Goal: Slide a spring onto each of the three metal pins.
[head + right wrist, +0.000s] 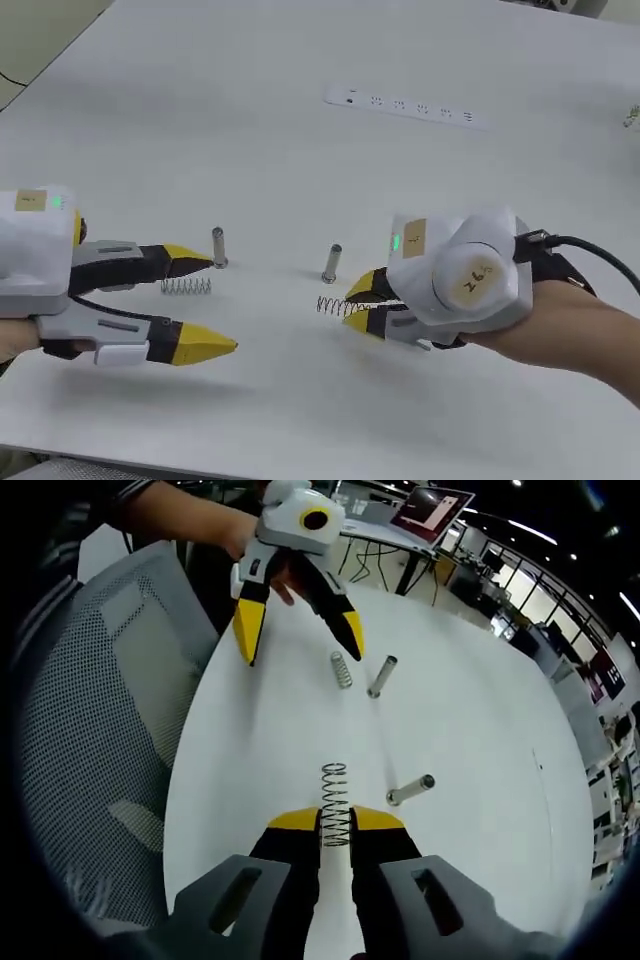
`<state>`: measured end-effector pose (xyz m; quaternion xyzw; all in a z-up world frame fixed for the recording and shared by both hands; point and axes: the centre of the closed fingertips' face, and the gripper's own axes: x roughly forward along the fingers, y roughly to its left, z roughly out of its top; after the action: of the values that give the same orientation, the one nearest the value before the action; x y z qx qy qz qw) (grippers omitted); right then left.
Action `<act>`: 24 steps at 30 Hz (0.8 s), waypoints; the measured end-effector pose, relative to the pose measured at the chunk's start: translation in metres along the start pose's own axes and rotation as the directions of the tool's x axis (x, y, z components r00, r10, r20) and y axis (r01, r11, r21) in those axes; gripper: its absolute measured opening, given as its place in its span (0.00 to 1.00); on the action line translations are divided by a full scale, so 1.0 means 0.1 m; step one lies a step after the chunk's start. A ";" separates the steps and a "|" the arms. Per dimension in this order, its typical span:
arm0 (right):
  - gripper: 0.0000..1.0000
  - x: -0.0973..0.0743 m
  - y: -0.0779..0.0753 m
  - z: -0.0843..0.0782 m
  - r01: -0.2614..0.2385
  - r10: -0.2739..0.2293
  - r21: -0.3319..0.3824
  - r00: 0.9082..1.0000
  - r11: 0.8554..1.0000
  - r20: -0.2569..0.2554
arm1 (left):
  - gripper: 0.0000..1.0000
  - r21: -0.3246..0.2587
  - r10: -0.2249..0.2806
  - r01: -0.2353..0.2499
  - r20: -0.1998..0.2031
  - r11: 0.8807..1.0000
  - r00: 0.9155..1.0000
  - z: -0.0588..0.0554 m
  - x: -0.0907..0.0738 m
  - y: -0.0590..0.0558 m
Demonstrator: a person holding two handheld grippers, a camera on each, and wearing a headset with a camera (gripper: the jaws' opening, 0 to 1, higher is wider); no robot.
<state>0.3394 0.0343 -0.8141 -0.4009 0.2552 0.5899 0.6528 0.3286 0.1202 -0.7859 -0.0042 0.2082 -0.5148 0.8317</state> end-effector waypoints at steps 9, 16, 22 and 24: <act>0.08 -0.02 0.01 0.05 0.007 -0.007 0.000 1.000 1.000 0.012 | 0.47 0.042 -0.087 0.088 -0.027 0.995 0.996 0.08 0.25 -0.12; 0.08 -0.01 0.04 0.11 0.001 -0.001 0.004 1.000 1.000 0.022 | 0.43 0.066 -0.116 0.118 -0.030 0.991 0.993 0.15 0.38 -0.15; 0.08 -0.01 0.04 0.14 -0.001 0.001 0.008 1.000 1.000 0.027 | 0.37 0.096 -0.152 0.155 -0.046 0.983 0.987 0.17 0.52 -0.25; 0.08 -0.02 0.03 0.14 0.001 -0.001 0.006 1.000 1.000 0.028 | 0.35 0.103 -0.161 0.166 -0.056 0.981 0.985 0.15 0.55 -0.27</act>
<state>0.3341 0.0450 -0.8052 -0.3909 0.2477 0.5943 0.6578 0.3324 0.0569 -0.7847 0.0358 0.1988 -0.5918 0.7804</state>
